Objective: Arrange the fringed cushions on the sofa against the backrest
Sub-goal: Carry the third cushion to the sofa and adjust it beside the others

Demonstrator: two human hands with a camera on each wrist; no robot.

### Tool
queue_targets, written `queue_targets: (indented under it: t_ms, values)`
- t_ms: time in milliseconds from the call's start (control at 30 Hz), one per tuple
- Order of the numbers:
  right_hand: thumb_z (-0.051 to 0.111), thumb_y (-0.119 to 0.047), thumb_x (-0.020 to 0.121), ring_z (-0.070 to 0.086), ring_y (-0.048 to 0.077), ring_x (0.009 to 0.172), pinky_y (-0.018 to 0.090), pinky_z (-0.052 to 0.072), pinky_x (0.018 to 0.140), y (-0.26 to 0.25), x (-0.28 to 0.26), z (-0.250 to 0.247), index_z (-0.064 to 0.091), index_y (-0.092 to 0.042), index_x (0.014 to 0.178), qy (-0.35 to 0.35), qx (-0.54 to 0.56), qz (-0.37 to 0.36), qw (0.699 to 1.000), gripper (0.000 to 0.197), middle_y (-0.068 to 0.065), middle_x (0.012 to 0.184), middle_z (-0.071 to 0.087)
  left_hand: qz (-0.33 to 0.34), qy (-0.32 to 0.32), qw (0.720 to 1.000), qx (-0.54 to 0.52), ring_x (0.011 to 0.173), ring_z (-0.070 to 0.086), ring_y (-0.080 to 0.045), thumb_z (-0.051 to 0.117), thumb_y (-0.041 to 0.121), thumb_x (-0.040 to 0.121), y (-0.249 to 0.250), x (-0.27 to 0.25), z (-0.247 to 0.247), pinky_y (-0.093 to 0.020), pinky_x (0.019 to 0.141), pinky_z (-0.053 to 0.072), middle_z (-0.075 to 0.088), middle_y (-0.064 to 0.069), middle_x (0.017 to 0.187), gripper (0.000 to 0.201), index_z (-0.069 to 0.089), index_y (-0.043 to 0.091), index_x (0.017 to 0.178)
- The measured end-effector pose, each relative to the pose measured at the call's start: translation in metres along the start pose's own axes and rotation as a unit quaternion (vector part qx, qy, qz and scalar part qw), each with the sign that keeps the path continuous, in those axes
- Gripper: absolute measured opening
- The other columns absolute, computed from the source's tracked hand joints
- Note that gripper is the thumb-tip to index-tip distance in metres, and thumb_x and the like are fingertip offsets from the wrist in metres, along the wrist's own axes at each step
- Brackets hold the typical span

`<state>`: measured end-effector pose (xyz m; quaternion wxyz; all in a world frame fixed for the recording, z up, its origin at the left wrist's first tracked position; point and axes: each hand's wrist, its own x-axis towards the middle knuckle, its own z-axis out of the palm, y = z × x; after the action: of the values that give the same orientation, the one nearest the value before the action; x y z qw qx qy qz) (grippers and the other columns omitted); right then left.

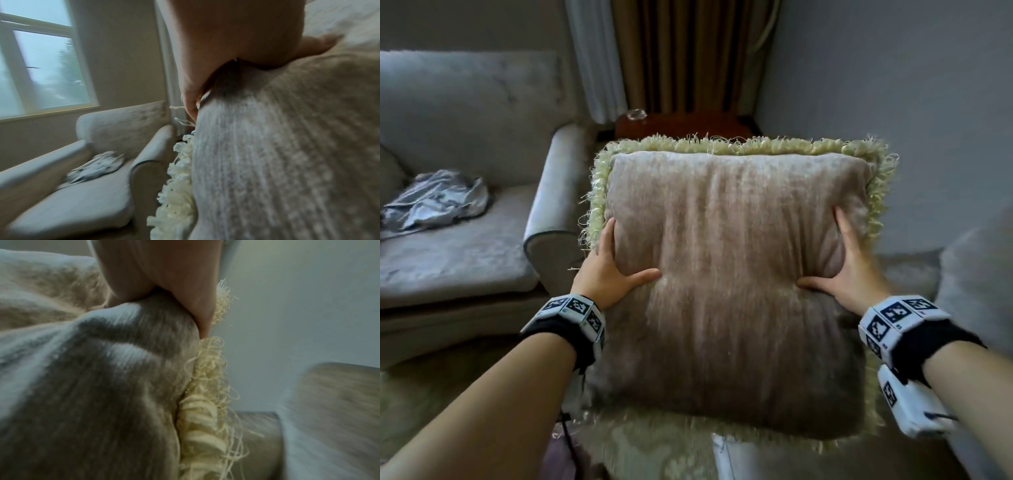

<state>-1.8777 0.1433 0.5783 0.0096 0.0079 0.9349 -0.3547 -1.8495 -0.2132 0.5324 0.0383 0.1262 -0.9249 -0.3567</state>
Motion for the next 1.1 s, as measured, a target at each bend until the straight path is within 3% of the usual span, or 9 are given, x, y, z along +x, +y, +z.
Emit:
queue_targets:
  t_ms: [133,233,333,533,633,766,933,1100]
  values:
    - [0.087,-0.024,0.061,0.041,0.037,0.129,0.047,0.037,0.104,0.071,-0.034,-0.068,-0.003,-0.043,0.147,0.098,-0.019,0.092,0.991,0.126,0.015,0.15,0.032,0.071,-0.069,0.995,0.0,0.139,0.032,-0.025,0.075,0.061,0.055,0.095,0.013,0.07,-0.042,0.111,0.033,0.017,0.001,0.157,0.124,0.0,0.031,0.149]
    - [0.085,-0.017,0.063,0.038,0.037,0.131,0.046,0.034,0.106,0.118,-0.067,-0.097,0.001,-0.039,0.149,0.151,0.017,0.157,0.976,0.122,0.016,0.15,0.032,0.106,-0.131,0.986,0.007,0.136,0.035,-0.027,0.077,0.062,0.053,0.149,0.016,0.122,-0.045,0.11,0.035,0.023,-0.004,0.155,0.127,-0.003,0.035,0.147]
    - [0.085,-0.018,0.063,0.03,0.032,0.138,0.044,0.028,0.111,0.158,-0.096,-0.108,0.001,-0.038,0.149,0.197,0.029,0.218,0.955,0.122,0.014,0.153,0.024,0.137,-0.184,0.973,0.029,0.132,0.039,-0.031,0.078,0.06,0.053,0.191,0.019,0.169,-0.046,0.108,0.037,0.028,-0.011,0.151,0.128,-0.007,0.038,0.146]
    - [0.087,-0.022,0.06,0.046,0.041,0.12,0.043,0.042,0.097,0.222,-0.135,-0.112,0.001,-0.036,0.149,0.285,0.024,0.346,0.894,0.125,0.029,0.135,0.041,0.216,-0.279,0.934,0.052,0.127,0.042,-0.034,0.08,0.056,0.054,0.259,0.026,0.261,-0.047,0.106,0.037,0.036,-0.018,0.143,0.128,-0.009,0.041,0.145]
    - [0.088,-0.022,0.058,0.043,0.039,0.125,0.042,0.041,0.098,0.252,-0.145,-0.107,0.003,-0.036,0.15,0.308,0.023,0.381,0.871,0.126,0.028,0.138,0.039,0.247,-0.312,0.915,0.061,0.127,0.042,-0.036,0.079,0.059,0.053,0.273,0.029,0.303,-0.05,0.106,0.038,0.037,-0.02,0.141,0.128,-0.01,0.044,0.143]
    - [0.089,-0.022,0.056,0.03,0.034,0.137,0.043,0.034,0.107,0.292,-0.153,-0.089,0.002,-0.037,0.149,0.337,0.022,0.404,0.85,0.128,0.016,0.153,0.028,0.258,-0.354,0.897,0.056,0.131,0.038,-0.037,0.08,0.056,0.053,0.276,0.029,0.358,-0.053,0.107,0.035,0.032,-0.02,0.145,0.128,-0.013,0.048,0.142]
    - [0.088,-0.027,0.058,0.047,0.043,0.118,0.044,0.04,0.099,0.327,-0.166,-0.059,0.001,-0.042,0.147,0.317,0.002,0.479,0.818,0.125,0.031,0.141,0.034,0.268,-0.419,0.864,0.081,0.132,0.036,-0.037,0.08,0.053,0.059,0.247,0.023,0.427,-0.054,0.109,0.033,0.032,-0.021,0.144,0.126,-0.014,0.044,0.143]
    - [0.087,-0.03,0.06,0.042,0.043,0.124,0.042,0.038,0.101,0.351,-0.159,-0.039,-0.001,-0.04,0.148,0.314,-0.044,0.497,0.808,0.125,0.032,0.135,0.036,0.255,-0.438,0.858,0.083,0.131,0.038,-0.038,0.082,0.05,0.058,0.232,0.029,0.46,-0.058,0.105,0.036,0.034,-0.02,0.143,0.128,-0.016,0.048,0.141]
